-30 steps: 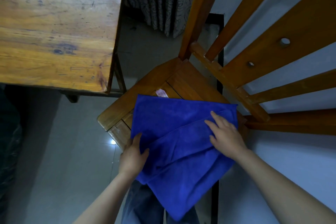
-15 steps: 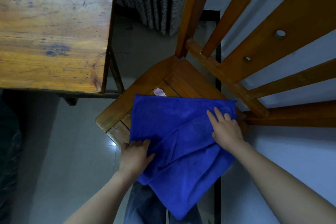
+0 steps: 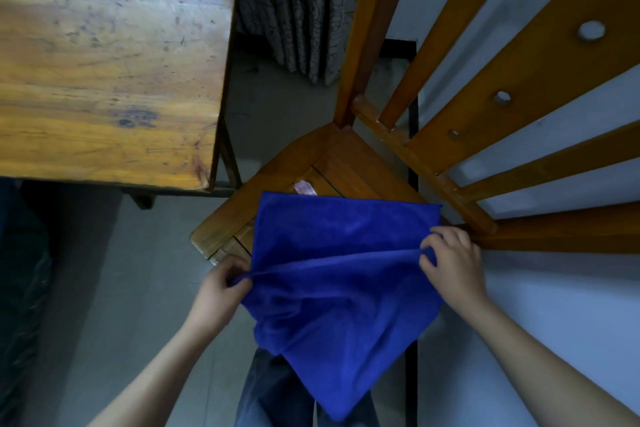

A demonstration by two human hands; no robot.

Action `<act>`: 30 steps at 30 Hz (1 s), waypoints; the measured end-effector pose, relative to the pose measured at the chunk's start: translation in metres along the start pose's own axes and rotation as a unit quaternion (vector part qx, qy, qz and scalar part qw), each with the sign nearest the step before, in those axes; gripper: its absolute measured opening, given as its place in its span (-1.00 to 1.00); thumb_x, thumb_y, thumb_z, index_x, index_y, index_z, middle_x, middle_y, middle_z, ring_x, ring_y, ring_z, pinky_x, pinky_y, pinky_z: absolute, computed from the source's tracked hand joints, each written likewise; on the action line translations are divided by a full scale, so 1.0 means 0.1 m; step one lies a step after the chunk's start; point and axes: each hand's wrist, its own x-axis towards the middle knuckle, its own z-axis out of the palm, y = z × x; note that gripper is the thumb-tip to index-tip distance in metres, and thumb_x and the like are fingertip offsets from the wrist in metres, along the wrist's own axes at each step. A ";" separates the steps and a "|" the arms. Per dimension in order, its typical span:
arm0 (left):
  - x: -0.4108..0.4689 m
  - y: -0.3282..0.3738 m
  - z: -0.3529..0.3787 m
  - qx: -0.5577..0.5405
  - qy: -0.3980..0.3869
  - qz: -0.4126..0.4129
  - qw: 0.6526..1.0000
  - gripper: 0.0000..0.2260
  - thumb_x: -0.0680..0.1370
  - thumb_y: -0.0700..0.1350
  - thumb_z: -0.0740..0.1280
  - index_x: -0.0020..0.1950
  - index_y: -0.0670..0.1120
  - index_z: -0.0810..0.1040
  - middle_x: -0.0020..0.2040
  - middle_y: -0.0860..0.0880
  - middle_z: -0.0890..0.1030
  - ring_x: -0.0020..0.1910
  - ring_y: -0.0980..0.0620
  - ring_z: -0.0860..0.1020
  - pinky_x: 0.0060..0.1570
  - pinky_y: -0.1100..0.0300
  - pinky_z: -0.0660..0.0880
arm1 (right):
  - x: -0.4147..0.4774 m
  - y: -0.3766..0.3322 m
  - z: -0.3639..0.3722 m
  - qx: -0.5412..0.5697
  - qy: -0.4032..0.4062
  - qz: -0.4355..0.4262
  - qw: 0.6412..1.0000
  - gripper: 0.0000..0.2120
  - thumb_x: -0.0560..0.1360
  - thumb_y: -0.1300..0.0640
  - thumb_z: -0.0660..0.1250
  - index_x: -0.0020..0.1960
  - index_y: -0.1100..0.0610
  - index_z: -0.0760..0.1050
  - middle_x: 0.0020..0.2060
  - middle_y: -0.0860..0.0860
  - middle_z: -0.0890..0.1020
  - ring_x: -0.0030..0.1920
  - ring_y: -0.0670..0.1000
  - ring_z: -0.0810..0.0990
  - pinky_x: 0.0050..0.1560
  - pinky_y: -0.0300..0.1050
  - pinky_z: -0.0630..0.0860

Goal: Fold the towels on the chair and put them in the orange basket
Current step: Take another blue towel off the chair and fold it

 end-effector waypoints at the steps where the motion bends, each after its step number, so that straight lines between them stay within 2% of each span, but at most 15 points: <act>1: -0.05 0.09 -0.07 -0.051 0.020 0.004 0.998 -0.78 0.45 -0.44 0.26 -0.23 -0.13 0.48 -0.29 -0.07 0.55 -0.30 0.01 0.50 -0.39 0.41 0.40 | -0.07 0.01 -0.05 0.026 0.021 0.013 0.999 -0.88 0.34 0.27 0.46 -0.13 0.18 0.59 0.09 0.13 0.60 0.21 0.21 0.47 0.14 0.14 0.36; 4: -0.18 0.25 -0.29 -0.190 0.064 0.024 0.979 -0.79 0.45 -0.43 0.30 -0.24 -0.15 0.56 -0.38 0.03 0.61 -0.38 0.22 0.54 -0.38 0.46 0.44 | -0.24 -0.01 -0.26 0.142 0.068 0.078 0.984 -0.88 0.37 0.28 0.44 -0.16 0.11 0.55 0.00 0.04 0.59 0.17 0.14 0.45 0.16 0.17 0.34; 5: -0.23 0.30 -0.34 -0.226 0.073 0.034 0.971 -0.78 0.45 -0.39 0.32 -0.27 -0.11 0.60 -0.38 0.04 0.63 -0.37 0.23 0.54 -0.35 0.45 0.46 | -0.28 -0.01 -0.34 0.199 0.071 0.095 0.973 -0.84 0.39 0.28 0.42 -0.19 0.06 0.50 -0.06 -0.01 0.58 0.12 0.09 0.45 0.14 0.14 0.37; 7: -0.30 0.36 -0.46 -0.293 0.042 0.042 0.954 -0.94 0.38 -0.11 0.46 -0.30 -0.06 0.67 -0.33 0.02 0.65 -0.29 0.15 0.57 -0.26 0.39 0.50 | -0.34 -0.02 -0.51 0.316 0.073 0.130 0.937 -0.75 0.42 0.29 0.39 -0.26 0.01 0.42 -0.21 -0.09 0.52 -0.05 0.04 0.47 -0.01 -0.13 0.47; 9: -0.31 0.44 -0.51 -0.330 0.013 0.041 0.943 -0.71 0.20 0.16 0.53 -0.25 -0.03 0.69 -0.30 0.00 0.66 -0.27 0.11 0.59 -0.23 0.35 0.52 | -0.36 -0.01 -0.60 0.411 0.082 0.163 0.893 -0.74 0.44 0.31 0.37 -0.26 0.00 0.41 -0.26 -0.05 0.52 -0.19 0.00 0.50 -0.28 -0.35 0.46; 10: -0.29 0.47 -0.48 -0.340 0.024 0.036 0.939 -0.74 0.25 0.13 0.50 -0.26 -0.04 0.69 -0.30 -0.01 0.65 -0.26 0.07 0.58 -0.24 0.33 0.52 | -0.35 -0.01 -0.62 0.448 0.091 0.183 0.871 -0.76 0.44 0.31 0.37 -0.25 0.01 0.42 -0.27 -0.02 0.54 -0.22 -0.02 0.51 -0.37 -0.40 0.45; 12: -0.19 0.57 -0.37 -0.346 0.064 0.017 0.936 -0.86 0.46 -0.11 0.36 -0.27 -0.08 0.65 -0.27 -0.06 0.61 -0.19 0.00 0.53 -0.19 0.23 0.50 | -0.30 -0.02 -0.60 0.502 0.121 0.220 0.828 -0.78 0.44 0.28 0.38 -0.24 0.02 0.44 -0.27 0.01 0.55 -0.23 -0.01 0.52 -0.43 -0.45 0.44; 14: -0.04 0.67 -0.19 -0.327 0.121 -0.011 0.937 -0.82 0.54 -0.20 0.28 -0.23 -0.05 0.59 -0.23 -0.06 0.57 -0.16 -0.01 0.50 -0.12 0.14 0.44 | -0.20 -0.07 -0.53 0.533 0.159 0.249 0.793 -0.79 0.44 0.26 0.38 -0.24 0.02 0.44 -0.27 -0.01 0.53 -0.22 -0.02 0.50 -0.37 -0.44 0.46; 16: 0.17 0.72 -0.03 -0.300 0.142 -0.021 0.943 -0.81 0.56 -0.18 0.26 -0.24 -0.05 0.54 -0.26 -0.03 0.54 -0.22 0.04 0.47 -0.19 0.18 0.37 | -0.08 -0.14 -0.40 0.547 0.183 0.276 0.769 -0.80 0.45 0.24 0.38 -0.24 0.00 0.45 -0.25 -0.05 0.53 -0.19 -0.04 0.50 -0.22 -0.30 0.50; 18: 0.39 0.72 0.07 -0.284 0.157 -0.043 0.945 -0.80 0.57 -0.17 0.25 -0.25 -0.08 0.51 -0.30 -0.01 0.48 -0.28 0.07 0.41 -0.27 0.23 0.30 | 0.02 -0.20 -0.24 0.546 0.176 0.301 0.762 -0.84 0.47 0.23 0.36 -0.20 0.01 0.46 -0.20 -0.05 0.54 -0.12 0.00 0.53 -0.11 -0.12 0.47; 20: 0.55 0.65 0.12 -0.282 0.174 -0.080 0.940 -0.85 0.57 -0.15 0.26 -0.20 -0.09 0.52 -0.27 0.04 0.49 -0.26 0.10 0.43 -0.27 0.27 0.32 | 0.08 -0.22 -0.06 0.530 0.155 0.317 0.771 -0.90 0.50 0.26 0.32 -0.11 0.07 0.49 -0.11 0.02 0.56 -0.01 0.08 0.54 -0.04 -0.06 0.47; 23: 0.65 0.51 0.15 -0.275 0.169 -0.103 0.941 -0.82 0.55 -0.15 0.29 -0.24 0.01 0.53 -0.23 0.08 0.52 -0.19 0.10 0.48 -0.09 0.20 0.41 | 0.11 -0.21 0.16 0.498 0.120 0.337 0.790 -0.85 0.53 0.28 0.26 0.04 0.10 0.51 0.09 0.10 0.55 0.14 0.12 0.51 0.15 0.07 0.49; 25: 0.68 0.45 0.14 -0.272 0.155 -0.097 0.945 -0.82 0.55 -0.17 0.30 -0.25 0.00 0.54 -0.23 0.06 0.53 -0.17 0.07 0.48 -0.05 0.16 0.42 | 0.15 -0.20 0.23 0.495 0.105 0.339 0.793 -0.79 0.53 0.27 0.25 0.13 0.07 0.49 0.19 0.09 0.52 0.21 0.11 0.49 0.23 0.11 0.46; 27: 0.73 0.44 0.13 -0.273 0.137 -0.094 0.948 -0.81 0.56 -0.16 0.28 -0.24 0.00 0.53 -0.23 0.07 0.51 -0.19 0.11 0.45 -0.10 0.22 0.39 | 0.22 -0.19 0.25 0.490 0.094 0.334 0.800 -0.71 0.54 0.26 0.25 0.22 0.04 0.45 0.26 0.07 0.48 0.26 0.11 0.46 0.26 0.15 0.44; 30: 0.85 0.44 0.16 -0.237 0.127 -0.085 0.959 -0.84 0.57 -0.12 0.26 -0.19 0.00 0.55 -0.20 0.10 0.54 -0.18 0.15 0.47 -0.09 0.23 0.39 | 0.37 -0.16 0.25 0.473 0.112 0.339 0.805 -0.68 0.55 0.27 0.23 0.29 0.09 0.42 0.28 0.09 0.47 0.28 0.11 0.45 0.27 0.13 0.43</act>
